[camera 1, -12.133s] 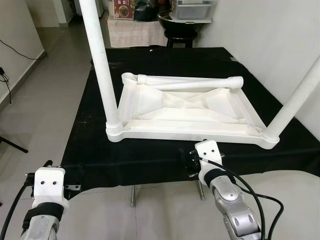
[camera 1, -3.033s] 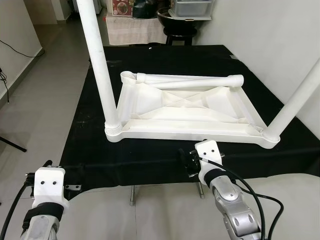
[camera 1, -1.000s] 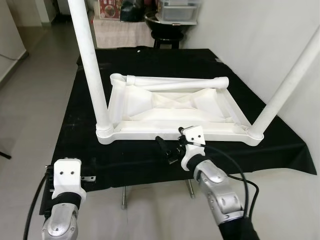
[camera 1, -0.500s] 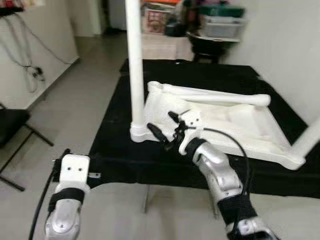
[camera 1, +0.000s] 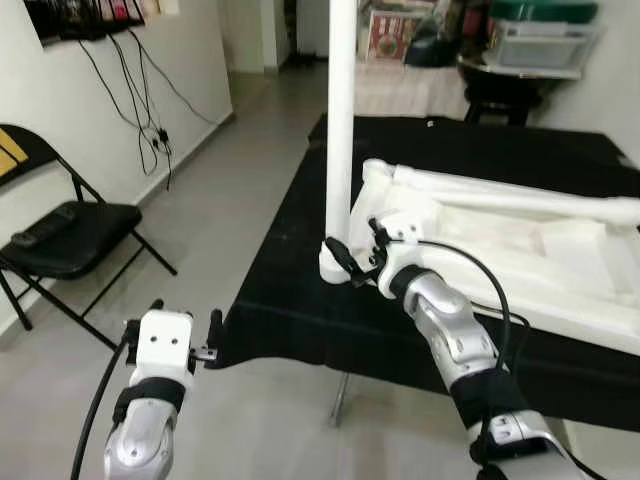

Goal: Building children table

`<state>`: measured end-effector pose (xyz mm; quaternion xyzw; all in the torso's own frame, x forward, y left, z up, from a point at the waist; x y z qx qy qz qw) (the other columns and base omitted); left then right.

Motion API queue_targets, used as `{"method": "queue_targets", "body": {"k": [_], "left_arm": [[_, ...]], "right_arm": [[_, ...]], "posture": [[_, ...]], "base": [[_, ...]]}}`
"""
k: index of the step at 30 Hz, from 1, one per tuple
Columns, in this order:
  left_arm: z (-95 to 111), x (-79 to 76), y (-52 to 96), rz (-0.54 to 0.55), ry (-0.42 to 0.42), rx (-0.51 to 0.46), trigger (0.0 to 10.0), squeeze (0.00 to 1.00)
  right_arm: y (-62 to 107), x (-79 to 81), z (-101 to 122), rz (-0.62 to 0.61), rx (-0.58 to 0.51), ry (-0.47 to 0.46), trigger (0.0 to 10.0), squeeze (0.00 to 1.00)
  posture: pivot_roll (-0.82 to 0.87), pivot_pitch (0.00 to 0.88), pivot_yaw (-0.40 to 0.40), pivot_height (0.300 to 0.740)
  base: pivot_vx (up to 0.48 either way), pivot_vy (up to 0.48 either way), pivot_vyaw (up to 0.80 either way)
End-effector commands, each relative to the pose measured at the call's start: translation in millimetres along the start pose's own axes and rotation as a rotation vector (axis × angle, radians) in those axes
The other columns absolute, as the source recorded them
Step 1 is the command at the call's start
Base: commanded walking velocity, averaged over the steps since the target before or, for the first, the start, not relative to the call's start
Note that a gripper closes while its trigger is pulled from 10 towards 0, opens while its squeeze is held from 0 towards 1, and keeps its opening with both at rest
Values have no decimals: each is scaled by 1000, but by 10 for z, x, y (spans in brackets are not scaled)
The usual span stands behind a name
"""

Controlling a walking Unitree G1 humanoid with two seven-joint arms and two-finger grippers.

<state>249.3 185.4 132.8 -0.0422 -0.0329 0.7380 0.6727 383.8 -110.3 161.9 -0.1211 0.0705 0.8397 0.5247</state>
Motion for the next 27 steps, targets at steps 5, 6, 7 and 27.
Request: {"method": "queue_targets", "body": {"k": [5,6,7,27], "left_arm": [[-11,2,15,-22,-4,19,10000,0],[-4,-6,24,-25,-1,20,10000,0],[1,-11,32,-26,1,20,10000,0],[113,-232,356,-152,106,33,10000,0]], "right_arm": [[-85,-34,76,-16,9,-6,10000,0],[-109,-25,121,-6,-8,-34,10000,0],[-123,-17,153,1,-22,-52,10000,0],[-522,136,618,104,-76,-59,10000,0]], "posture": [[-171,5,-53,740],[-167,15,-55,740],[-165,18,-55,740],[-86,151,-88,740]], "base": [[0,0,0],[0,0,0],[0,0,0],[0,0,0]]}}
Point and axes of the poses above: a point about 5 cm out from each wrist's last joint towards the gripper, its own y axis pointing back from the gripper into the wrist, its own z axis along the axis of the wrist's last joint, x = y × z, the point moved 2 cm from there along -y, pointing out of the wrist towards the gripper, and after that the axes turned 11 degrees about y, right-handed, at the moved point
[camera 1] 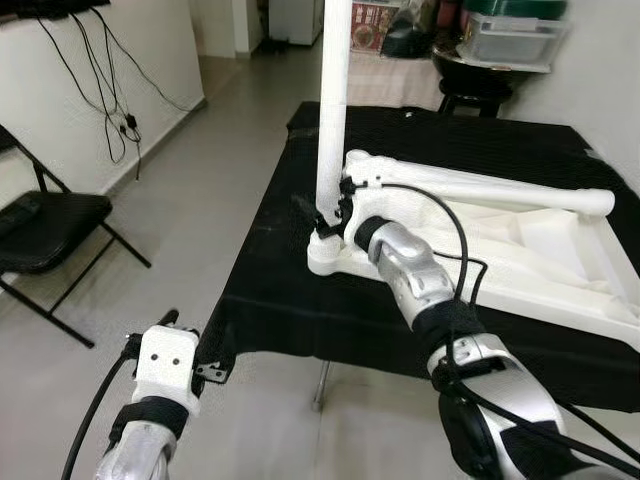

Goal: Building children table

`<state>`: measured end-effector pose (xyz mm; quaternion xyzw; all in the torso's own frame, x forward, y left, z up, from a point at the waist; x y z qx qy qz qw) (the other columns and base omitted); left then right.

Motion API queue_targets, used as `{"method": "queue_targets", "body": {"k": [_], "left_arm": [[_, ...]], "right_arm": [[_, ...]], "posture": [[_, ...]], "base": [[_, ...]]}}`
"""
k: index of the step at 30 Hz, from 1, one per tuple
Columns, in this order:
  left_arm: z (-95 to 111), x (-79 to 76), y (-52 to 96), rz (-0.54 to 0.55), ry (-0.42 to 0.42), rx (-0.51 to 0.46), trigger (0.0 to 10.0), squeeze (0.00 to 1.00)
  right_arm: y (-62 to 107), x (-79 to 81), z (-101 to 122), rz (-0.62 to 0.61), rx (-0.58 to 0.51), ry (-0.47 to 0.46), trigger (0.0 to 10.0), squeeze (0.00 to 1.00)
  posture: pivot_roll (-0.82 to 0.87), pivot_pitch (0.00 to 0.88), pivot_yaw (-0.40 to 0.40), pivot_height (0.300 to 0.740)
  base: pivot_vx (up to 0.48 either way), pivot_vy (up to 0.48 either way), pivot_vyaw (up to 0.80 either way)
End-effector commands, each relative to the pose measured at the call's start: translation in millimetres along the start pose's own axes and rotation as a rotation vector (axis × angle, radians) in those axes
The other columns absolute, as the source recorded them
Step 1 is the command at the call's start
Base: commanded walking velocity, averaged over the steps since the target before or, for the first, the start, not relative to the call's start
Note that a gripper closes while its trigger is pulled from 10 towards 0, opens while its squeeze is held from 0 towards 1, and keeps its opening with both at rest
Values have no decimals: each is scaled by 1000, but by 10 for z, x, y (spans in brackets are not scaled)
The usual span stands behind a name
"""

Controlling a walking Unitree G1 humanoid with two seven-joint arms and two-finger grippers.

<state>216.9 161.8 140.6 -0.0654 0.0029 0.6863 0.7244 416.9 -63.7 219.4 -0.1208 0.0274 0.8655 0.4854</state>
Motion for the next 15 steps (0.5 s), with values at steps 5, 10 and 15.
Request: {"method": "queue_targets", "body": {"k": [5,10,15], "left_arm": [[19,-44,55,-24,31,12,10000,0],[39,-55,100,-28,41,12,10000,0],[56,-59,130,-25,51,14,10000,0]], "right_arm": [[-41,56,-22,64,28,7,10000,0],[-52,60,-12,110,31,39,0,0],[-19,-31,-17,123,33,48,0,0]], "posture": [[-71,165,-99,740],[-65,173,-107,740],[-68,175,-109,740]], "base": [[0,0,0],[0,0,0],[0,0,0]]}}
Point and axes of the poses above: a point about 5 cm out from each wrist's last joint towards the gripper, its own y axis pointing back from the gripper into the wrist, its own z axis along the axis of the wrist's last joint, x = y × z, the point moved 2 cm from there along -y, pointing out of the wrist towards the gripper, and after that the axes turned 11 degrees about y, right-handed, at the moved point
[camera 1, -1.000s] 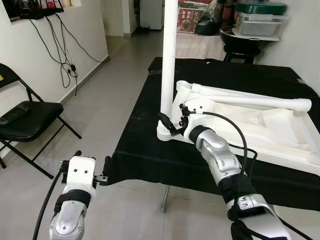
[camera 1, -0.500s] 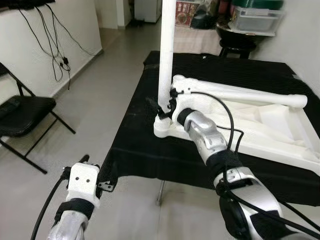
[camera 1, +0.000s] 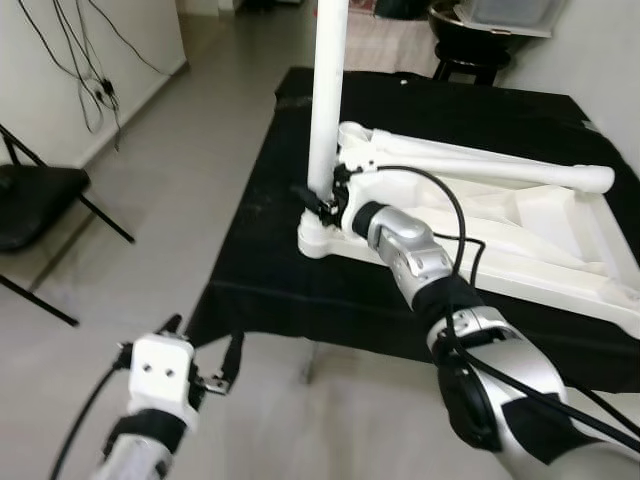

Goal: Building children table

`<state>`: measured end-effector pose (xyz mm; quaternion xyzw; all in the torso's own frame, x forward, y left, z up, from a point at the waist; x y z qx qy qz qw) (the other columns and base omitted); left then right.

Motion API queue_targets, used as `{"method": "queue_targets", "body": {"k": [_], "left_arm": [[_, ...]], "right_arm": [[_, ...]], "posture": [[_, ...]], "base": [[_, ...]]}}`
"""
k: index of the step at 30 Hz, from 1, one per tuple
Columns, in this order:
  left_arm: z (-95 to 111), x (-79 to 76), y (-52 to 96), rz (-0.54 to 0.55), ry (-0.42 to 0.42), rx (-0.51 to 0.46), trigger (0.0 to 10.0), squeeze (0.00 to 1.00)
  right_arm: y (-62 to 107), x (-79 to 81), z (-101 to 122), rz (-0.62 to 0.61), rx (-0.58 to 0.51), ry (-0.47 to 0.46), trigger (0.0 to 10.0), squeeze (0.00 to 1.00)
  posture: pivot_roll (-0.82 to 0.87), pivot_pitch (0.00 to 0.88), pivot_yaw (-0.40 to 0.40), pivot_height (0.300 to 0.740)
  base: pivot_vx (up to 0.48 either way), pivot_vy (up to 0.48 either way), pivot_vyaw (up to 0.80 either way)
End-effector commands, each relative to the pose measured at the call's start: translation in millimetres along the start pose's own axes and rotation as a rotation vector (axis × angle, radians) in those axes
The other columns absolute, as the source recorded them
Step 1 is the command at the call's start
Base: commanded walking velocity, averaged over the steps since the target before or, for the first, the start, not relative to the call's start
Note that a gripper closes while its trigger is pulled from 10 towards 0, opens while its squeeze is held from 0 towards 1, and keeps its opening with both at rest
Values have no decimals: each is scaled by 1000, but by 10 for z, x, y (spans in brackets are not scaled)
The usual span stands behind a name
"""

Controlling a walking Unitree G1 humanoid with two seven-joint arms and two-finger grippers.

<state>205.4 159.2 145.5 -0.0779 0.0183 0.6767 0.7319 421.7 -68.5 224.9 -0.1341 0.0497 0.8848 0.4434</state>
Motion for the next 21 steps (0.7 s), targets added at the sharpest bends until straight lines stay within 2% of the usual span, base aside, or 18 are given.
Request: {"method": "queue_targets", "body": {"k": [1,8,9,11,12,13,15,16,17,18,19,20,21], "left_arm": [[-1,-22,22,-2,12,10,10000,0],[-10,0,12,0,24,12,10000,0],[-12,12,5,0,29,12,10000,0],[-12,12,5,0,29,12,10000,0],[-13,18,2,-1,32,11,10000,0],[-7,37,-11,-2,47,4,10000,0],[-7,37,-11,-2,47,4,10000,0],[-1,53,-22,-3,58,-1,10000,0],[-1,53,-22,-3,58,-1,10000,0],[-3,74,-37,-2,62,-3,10000,0],[-3,74,-37,-2,62,-3,10000,0],[-6,90,-59,-2,60,-5,10000,0],[-14,106,-85,-2,57,-5,10000,0]], "right_arm": [[2,35,-56,26,20,4,0,0],[154,-75,-211,29,52,4,0,0],[276,-160,-346,-68,86,-26,0,0],[276,-160,-346,-68,86,-26,0,0],[354,-210,-424,-143,108,-47,0,0],[572,57,-645,-233,187,-53,0,0],[572,57,-645,-233,187,-53,0,0],[784,247,-728,-310,237,-60,0,0],[784,247,-728,-310,237,-60,0,0],[919,455,-739,-348,263,-74,0,0],[919,455,-739,-348,263,-74,0,0],[976,567,-725,-360,266,-67,0,0],[945,607,-719,-342,258,-58,0,0]], "posture": [[-68,175,-109,740],[-92,170,-104,740],[-106,166,-109,740],[-106,166,-109,740],[-106,166,-109,740],[-128,161,-115,740],[-128,161,-115,740],[-129,161,-111,740],[-129,161,-111,740],[-147,155,-95,740],[-147,155,-95,740],[-152,140,-88,740],[-139,130,-98,740]], "base": [[0,0,0],[0,0,0],[0,0,0],[0,0,0],[0,0,0],[0,0,0],[0,0,0],[0,0,0],[0,0,0],[0,0,0],[0,0,0],[0,0,0],[0,0,0]]}}
Point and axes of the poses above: a point about 5 cm out from each wrist's last joint towards the gripper, its own y axis pointing back from the gripper into the wrist, its own z axis along the axis of the wrist's last joint, x = y × z, the point moved 2 cm from there along -y, pointing out of the wrist towards the gripper, and after that the axes turned 11 degrees about y, right-handed, at the moved point
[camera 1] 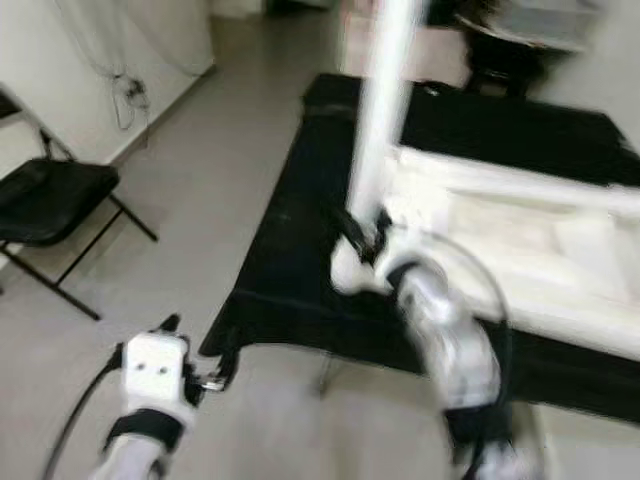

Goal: Building children table

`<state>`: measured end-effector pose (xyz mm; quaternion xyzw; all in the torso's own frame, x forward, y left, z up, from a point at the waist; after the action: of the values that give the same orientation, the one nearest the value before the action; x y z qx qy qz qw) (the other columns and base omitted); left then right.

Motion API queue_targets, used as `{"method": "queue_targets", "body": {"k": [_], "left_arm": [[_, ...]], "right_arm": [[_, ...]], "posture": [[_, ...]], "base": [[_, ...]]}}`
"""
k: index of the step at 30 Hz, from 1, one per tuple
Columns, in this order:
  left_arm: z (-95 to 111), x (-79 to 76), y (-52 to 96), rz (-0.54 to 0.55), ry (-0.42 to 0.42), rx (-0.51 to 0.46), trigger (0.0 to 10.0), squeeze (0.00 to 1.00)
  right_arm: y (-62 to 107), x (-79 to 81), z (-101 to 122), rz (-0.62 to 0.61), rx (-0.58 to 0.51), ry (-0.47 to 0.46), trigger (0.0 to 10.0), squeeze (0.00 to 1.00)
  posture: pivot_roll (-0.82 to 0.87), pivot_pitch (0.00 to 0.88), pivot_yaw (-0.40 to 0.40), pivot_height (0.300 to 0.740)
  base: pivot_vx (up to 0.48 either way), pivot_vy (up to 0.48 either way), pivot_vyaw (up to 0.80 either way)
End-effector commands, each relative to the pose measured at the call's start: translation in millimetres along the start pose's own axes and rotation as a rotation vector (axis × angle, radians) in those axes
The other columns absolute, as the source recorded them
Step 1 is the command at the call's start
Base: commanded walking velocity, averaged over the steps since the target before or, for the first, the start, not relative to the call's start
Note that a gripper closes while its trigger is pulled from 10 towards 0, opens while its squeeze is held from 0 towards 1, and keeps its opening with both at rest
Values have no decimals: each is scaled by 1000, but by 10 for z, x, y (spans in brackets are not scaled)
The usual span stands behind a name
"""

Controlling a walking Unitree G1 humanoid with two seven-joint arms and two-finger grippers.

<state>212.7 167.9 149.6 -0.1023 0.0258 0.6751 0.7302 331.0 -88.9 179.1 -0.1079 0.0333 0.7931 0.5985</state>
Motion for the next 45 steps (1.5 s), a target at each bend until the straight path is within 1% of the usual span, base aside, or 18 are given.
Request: {"method": "queue_targets", "body": {"k": [1,3,4,5,6,9,10,17,18,19,20,30,31,32,33,34,41,45], "left_arm": [[-60,22,-14,-2,13,20,10000,0],[-64,41,-32,-1,13,19,10000,0],[-65,60,-43,4,15,14,10000,0],[-64,73,-48,8,18,11,10000,0],[-64,85,-57,11,17,8,10000,0],[-63,95,-67,13,14,6,10000,0],[-68,91,-83,8,19,5,10000,0],[-77,80,-106,-4,28,4,10000,0],[-82,70,-112,-8,30,4,10000,0],[-86,57,-114,-12,32,3,10000,0],[-88,34,-113,-19,31,2,10000,0],[-73,-5,-57,-27,33,6,10000,0],[-66,-18,-31,-28,34,7,10000,0],[-66,-18,-31,-28,34,7,10000,0],[-63,-22,-20,-28,34,8,10000,0],[-60,-26,-13,-28,35,8,10000,0],[-49,-31,26,-31,40,13,10000,0],[-46,-23,27,-33,44,14,10000,0]], "right_arm": [[98,63,-421,10,210,32,0,0],[83,109,-414,39,208,36,0,0],[55,149,-405,84,209,37,7569,0],[48,175,-394,112,213,34,7569,0],[9,197,-343,158,183,21,10000,43],[-28,209,-278,199,144,7,10000,43],[-57,252,-153,283,89,-33,10000,1000],[-89,353,136,505,-33,-74,10000,1000],[-117,369,213,597,-84,-24,10000,176],[-153,386,259,692,-117,8,10000,0],[-247,413,260,809,-122,52,10000,0],[-489,554,286,899,-111,90,10000,0],[-541,575,302,913,-107,70,3686,0],[-541,575,302,913,-107,70,3686,0],[-553,576,305,920,-106,65,2431,0],[-559,575,307,924,-105,63,0,0],[-606,493,279,937,-99,34,0,0],[-560,361,104,891,-68,33,0,0]], "posture": [[-139,130,-98,740],[-143,125,-98,740],[-146,118,-96,740],[-146,118,-96,740],[-149,108,-93,740],[-149,108,-93,740],[-143,99,-98,740],[-139,95,-99,740],[-124,91,-104,740],[-115,92,-108,740],[-104,92,-110,740],[-68,118,-116,740],[-62,128,-115,740],[-62,128,-115,740],[-60,131,-115,740],[-59,133,-115,740],[-62,154,-114,740],[-81,153,-112,740]], "base": [[0,0,0],[0,0,0],[0,0,0],[0,0,0],[0,0,0],[0,0,0],[0,0,0],[0,0,0],[0,0,0],[0,0,0],[0,0,0],[0,0,0],[0,0,0],[0,0,0],[0,0,0],[0,0,0],[0,0,0],[0,0,0]]}}
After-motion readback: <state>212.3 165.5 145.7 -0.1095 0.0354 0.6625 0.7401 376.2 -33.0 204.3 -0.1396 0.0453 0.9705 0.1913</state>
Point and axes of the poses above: a point about 5 cm out from each wrist's last joint towards the gripper, its own y axis pointing back from the gripper into the wrist, its own z axis along the axis of the wrist's last joint, x = y × z, the point moved 2 cm from there along -y, pointing out of the wrist towards the gripper, and after that the axes turned 11 degrees about y, right-handed, at the moved point
